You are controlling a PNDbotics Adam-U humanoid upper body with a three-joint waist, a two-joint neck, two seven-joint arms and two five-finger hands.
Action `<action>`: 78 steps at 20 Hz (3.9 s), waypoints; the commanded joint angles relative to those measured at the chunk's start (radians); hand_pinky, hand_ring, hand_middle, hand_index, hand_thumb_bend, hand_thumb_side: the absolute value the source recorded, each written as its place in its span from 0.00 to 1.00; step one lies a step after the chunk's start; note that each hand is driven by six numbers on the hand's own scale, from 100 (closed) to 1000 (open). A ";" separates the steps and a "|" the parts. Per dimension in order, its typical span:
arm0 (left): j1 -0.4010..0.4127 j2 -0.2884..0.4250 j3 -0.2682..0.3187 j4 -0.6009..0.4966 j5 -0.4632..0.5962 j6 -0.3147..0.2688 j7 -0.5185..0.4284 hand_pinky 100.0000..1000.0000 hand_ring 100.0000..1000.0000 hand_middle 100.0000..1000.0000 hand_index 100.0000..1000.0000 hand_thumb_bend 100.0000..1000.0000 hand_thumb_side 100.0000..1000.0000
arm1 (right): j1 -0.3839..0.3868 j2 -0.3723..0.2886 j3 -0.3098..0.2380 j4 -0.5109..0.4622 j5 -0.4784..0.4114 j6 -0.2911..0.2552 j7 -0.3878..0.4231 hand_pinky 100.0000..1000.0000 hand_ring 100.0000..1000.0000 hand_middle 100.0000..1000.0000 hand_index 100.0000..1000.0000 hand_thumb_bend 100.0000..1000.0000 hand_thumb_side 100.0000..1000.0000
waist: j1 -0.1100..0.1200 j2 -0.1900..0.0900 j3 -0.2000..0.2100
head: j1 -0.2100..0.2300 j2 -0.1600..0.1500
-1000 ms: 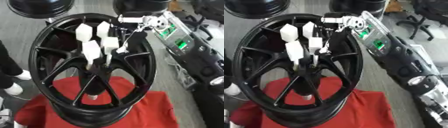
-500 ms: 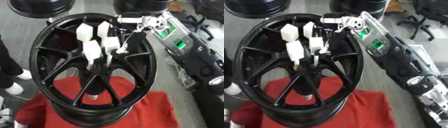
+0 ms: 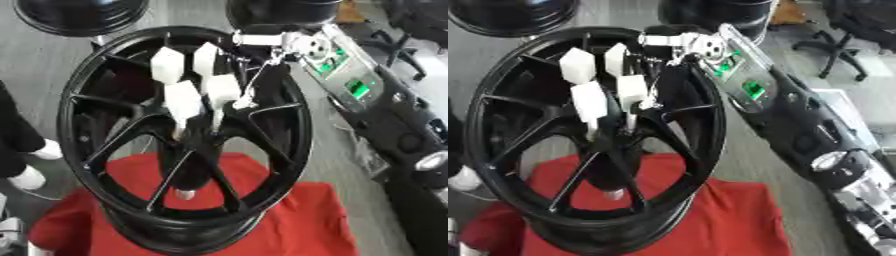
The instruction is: Pull the pin out of the wheel hub.
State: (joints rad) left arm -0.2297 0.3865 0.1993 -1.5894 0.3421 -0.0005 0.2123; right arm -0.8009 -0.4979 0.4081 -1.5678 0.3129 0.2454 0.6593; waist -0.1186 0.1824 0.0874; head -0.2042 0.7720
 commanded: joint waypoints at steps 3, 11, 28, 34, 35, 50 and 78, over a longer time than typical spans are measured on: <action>-0.011 0.024 -0.002 -0.011 -0.004 -0.001 -0.005 0.76 0.81 0.70 0.78 0.08 0.82 | -0.016 -0.021 -0.012 -0.025 -0.030 0.006 -0.014 0.56 0.34 0.38 0.45 0.38 0.00 | 0.008 -0.009 -0.002 | -0.003 -0.002; -0.009 0.025 -0.001 -0.010 -0.005 -0.002 -0.004 0.76 0.81 0.70 0.78 0.08 0.82 | -0.022 -0.043 -0.023 -0.062 -0.048 -0.004 0.001 0.55 0.32 0.36 0.42 0.37 0.00 | 0.008 -0.010 -0.004 | -0.003 -0.002; -0.002 0.028 0.004 -0.011 -0.007 -0.003 -0.001 0.76 0.81 0.70 0.78 0.08 0.82 | 0.026 -0.202 -0.175 -0.241 -0.294 0.059 -0.001 0.57 0.30 0.35 0.41 0.36 0.00 | 0.008 -0.009 -0.018 | 0.009 -0.002; 0.002 0.029 0.009 -0.014 -0.008 -0.004 0.003 0.76 0.81 0.70 0.78 0.08 0.82 | 0.147 -0.360 -0.338 -0.357 -0.519 0.099 -0.162 0.58 0.30 0.35 0.41 0.36 0.00 | 0.011 -0.001 -0.030 | 0.030 -0.002; 0.002 0.029 0.010 -0.015 -0.008 -0.004 0.004 0.76 0.81 0.70 0.78 0.08 0.82 | 0.181 -0.389 -0.368 -0.372 -0.551 0.099 -0.197 0.58 0.30 0.36 0.41 0.24 0.00 | 0.012 0.000 -0.032 | 0.034 -0.002; -0.003 0.029 0.029 -0.030 -0.004 -0.012 0.023 0.77 0.81 0.70 0.78 0.07 0.82 | 0.893 -0.311 -0.755 -0.432 -0.343 -0.066 -0.537 0.86 0.72 0.75 0.80 0.49 0.22 | 0.043 0.041 -0.062 | 0.101 -0.002; -0.021 0.001 -0.006 -0.032 -0.001 -0.008 -0.007 0.77 0.82 0.70 0.78 0.07 0.82 | 0.652 -0.085 -0.673 -0.216 -0.777 -0.361 -0.773 0.91 0.69 0.68 0.72 0.44 0.08 | 0.073 0.039 -0.024 | 0.074 -0.002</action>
State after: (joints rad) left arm -0.2393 0.3727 0.1936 -1.6020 0.3385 -0.0071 0.2100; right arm -0.1392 -0.5667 -0.2626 -1.7956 -0.4539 -0.1018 -0.1205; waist -0.0473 0.2343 0.0638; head -0.1259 0.7720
